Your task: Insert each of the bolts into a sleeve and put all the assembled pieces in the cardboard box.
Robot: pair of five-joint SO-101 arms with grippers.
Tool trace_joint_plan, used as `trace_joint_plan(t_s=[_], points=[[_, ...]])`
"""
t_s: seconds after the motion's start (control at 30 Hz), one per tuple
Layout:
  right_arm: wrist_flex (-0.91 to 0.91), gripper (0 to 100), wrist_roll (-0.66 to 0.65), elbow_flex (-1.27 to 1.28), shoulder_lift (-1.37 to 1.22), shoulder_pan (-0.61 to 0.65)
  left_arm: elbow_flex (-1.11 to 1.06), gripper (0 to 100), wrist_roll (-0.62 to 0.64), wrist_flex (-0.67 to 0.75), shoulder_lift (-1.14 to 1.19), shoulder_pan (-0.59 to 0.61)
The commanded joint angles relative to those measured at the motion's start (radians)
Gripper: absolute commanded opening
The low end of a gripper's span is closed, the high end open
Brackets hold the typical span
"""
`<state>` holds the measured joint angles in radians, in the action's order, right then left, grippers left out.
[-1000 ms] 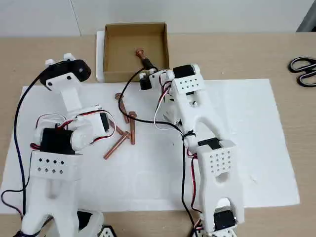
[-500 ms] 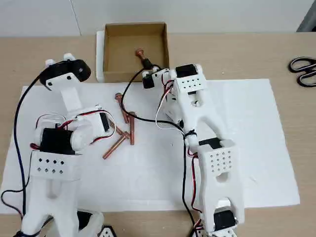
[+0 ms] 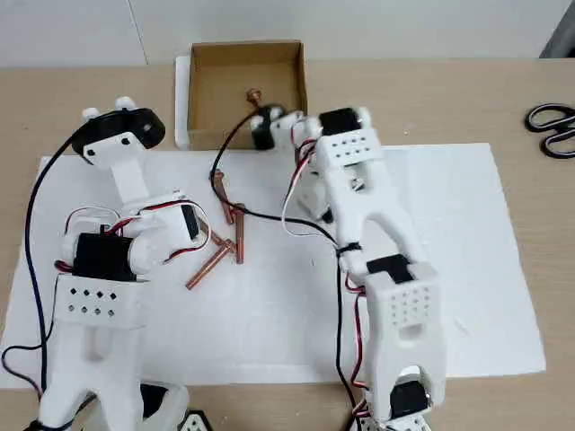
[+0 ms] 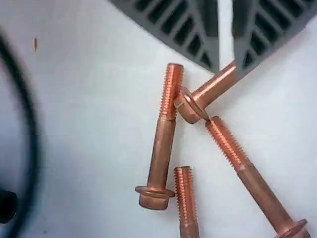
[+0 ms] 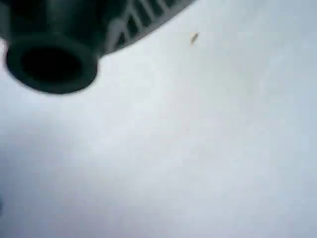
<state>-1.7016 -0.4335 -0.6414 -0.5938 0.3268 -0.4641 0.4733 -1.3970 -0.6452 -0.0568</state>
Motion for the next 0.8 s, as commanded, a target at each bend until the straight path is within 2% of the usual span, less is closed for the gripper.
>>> trace_joint_plan(t_s=[0.0,0.27,0.4,0.53,0.77], points=[[-0.025,0.9,0.046,0.0,0.143,-0.002,0.027,1,0.008,0.014,-0.003,0.002],[-0.039,0.3,0.175,0.002,0.326,-0.015,0.074,1,0.008,0.009,-0.003,0.002],[-0.039,0.3,0.265,0.026,0.421,-0.035,0.074,1,0.054,-0.054,-0.002,0.002],[-0.039,0.3,0.281,0.183,0.549,-0.061,0.07,1,0.127,-0.098,0.008,0.003],[-0.035,0.3,0.278,0.557,0.829,-0.185,0.07,1,0.13,-0.101,0.008,0.04]])
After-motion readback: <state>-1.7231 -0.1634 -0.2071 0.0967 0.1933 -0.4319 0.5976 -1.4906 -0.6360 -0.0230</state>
